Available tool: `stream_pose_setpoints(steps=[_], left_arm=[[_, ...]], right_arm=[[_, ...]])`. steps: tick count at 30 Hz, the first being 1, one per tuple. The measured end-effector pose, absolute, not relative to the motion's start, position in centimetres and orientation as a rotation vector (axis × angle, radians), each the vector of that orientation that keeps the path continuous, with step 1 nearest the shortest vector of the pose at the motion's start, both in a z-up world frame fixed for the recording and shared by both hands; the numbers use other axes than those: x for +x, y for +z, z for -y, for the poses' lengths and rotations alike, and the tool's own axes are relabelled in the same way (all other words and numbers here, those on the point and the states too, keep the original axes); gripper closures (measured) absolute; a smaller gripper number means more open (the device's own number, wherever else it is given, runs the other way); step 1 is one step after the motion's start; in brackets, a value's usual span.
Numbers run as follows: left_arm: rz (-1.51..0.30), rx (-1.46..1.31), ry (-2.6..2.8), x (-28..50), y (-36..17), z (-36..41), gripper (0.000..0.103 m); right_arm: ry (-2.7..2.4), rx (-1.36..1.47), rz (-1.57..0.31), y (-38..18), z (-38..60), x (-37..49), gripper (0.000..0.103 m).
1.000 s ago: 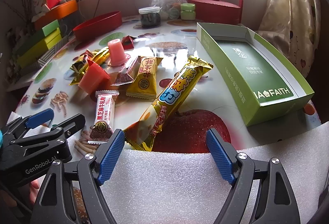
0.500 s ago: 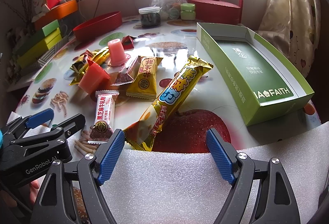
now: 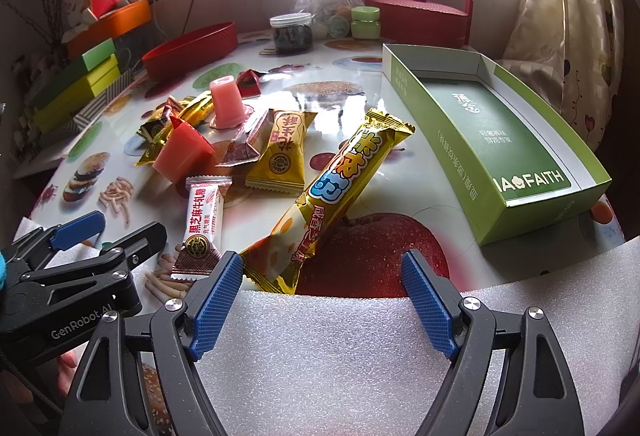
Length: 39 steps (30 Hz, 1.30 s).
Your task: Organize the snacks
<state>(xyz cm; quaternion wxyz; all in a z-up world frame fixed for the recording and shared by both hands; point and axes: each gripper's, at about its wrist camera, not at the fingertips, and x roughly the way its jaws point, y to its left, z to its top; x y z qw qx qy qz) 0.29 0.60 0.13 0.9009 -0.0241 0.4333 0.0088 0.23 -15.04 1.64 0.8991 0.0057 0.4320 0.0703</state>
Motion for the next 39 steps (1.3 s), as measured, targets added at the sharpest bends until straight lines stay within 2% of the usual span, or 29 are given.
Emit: stream_pose_setpoints(steps=[22, 30, 39], left_arm=[[-0.934, -0.152, -0.054, 0.6, 0.6, -1.7, 0.022], [-0.922, -0.19, -0.12, 1.3, 2.3, -0.6, 0.022], [-0.967, -0.172, -0.202, 2.6, 2.0, 2.1, 0.022]], right_arm=[[0.193, 0.19, -0.923, 3.6, 17.4, 2.6, 0.021], [0.202, 0.195, -0.976, 4.5, 18.6, 3.6, 0.021], [0.169, 0.077, -0.96, 7.0, 19.8, 3.6, 0.021]])
